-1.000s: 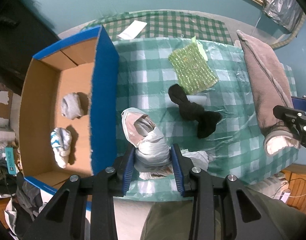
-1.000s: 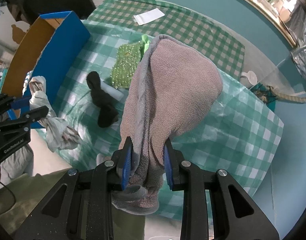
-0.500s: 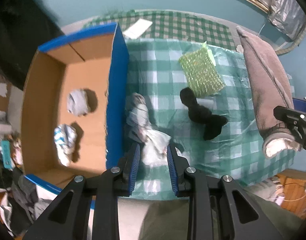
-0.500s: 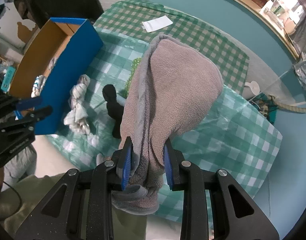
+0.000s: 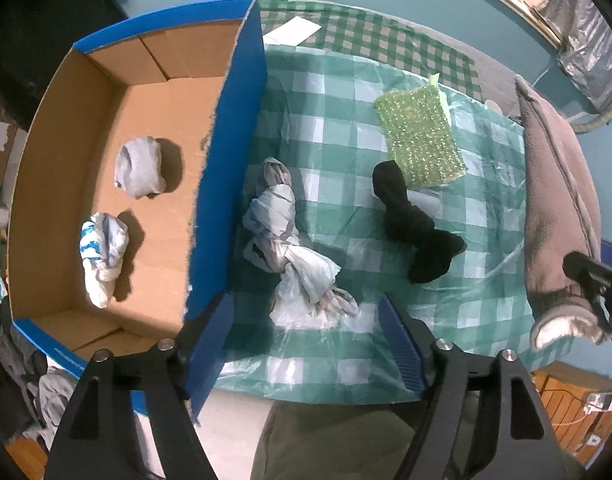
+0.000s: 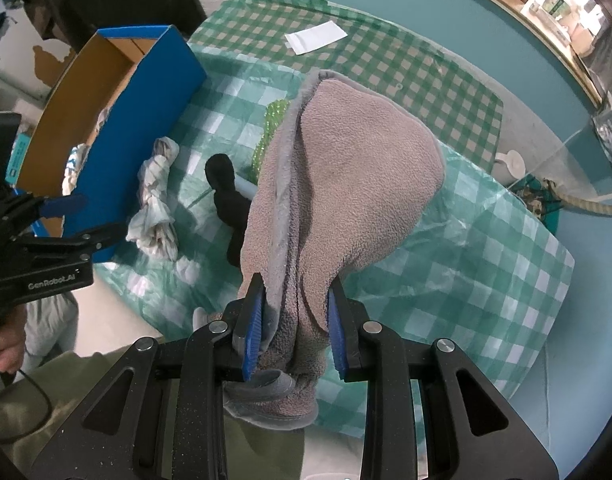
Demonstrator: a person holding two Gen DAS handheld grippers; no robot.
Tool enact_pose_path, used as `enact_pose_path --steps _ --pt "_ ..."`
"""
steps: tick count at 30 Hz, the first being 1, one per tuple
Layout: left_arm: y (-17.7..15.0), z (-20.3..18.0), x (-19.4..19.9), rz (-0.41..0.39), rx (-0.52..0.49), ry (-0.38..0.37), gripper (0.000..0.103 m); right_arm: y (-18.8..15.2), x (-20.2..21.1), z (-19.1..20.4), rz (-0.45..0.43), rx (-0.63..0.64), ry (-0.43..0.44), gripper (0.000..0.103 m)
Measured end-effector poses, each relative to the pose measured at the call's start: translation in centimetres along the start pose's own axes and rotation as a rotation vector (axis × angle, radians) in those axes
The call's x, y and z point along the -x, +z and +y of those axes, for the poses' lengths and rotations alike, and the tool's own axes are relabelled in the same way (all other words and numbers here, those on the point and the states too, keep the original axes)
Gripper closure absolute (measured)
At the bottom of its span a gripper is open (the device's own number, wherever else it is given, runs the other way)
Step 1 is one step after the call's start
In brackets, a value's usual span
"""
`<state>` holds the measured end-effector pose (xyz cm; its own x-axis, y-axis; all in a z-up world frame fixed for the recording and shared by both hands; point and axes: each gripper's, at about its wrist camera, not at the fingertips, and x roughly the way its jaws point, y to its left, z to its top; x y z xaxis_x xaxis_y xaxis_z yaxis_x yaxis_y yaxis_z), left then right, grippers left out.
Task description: Organize soft objects
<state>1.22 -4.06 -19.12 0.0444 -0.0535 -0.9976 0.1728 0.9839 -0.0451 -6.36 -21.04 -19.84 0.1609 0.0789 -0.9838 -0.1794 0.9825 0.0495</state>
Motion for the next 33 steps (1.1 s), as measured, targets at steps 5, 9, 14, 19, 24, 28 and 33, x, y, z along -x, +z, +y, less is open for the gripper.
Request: enact_pose_path --steps 5,9,14,19,24,28,33 --pt "0.6 -0.3 -1.5 0.027 0.051 0.025 0.026 -0.3 -0.1 -0.4 0.005 0.003 0.001 0.075" --pt "1.0 -0.2 -3.2 0.064 0.101 0.036 0.026 -0.6 -0.2 -0.8 0.009 0.009 0.002 0.075" --pt "1.4 -0.6 -4.3 0.067 0.115 0.099 0.022 -0.7 -0.2 -1.1 0.01 0.019 0.005 0.075" --pt "1.7 -1.8 -5.2 0.081 0.107 0.133 0.022 -0.9 0.0 -1.2 0.006 0.029 0.012 0.075" --pt "1.9 -2.7 -5.4 0.084 0.106 0.108 0.022 -1.1 0.0 -1.4 0.009 0.026 0.017 0.075" --pt "2.3 -2.4 -6.1 0.098 0.133 0.12 0.022 -1.3 -0.1 -1.9 0.016 0.022 0.017 0.075" --pt "2.6 -0.7 -6.8 0.11 0.21 0.091 0.022 -1.4 -0.2 -2.5 0.024 0.017 0.013 0.075"
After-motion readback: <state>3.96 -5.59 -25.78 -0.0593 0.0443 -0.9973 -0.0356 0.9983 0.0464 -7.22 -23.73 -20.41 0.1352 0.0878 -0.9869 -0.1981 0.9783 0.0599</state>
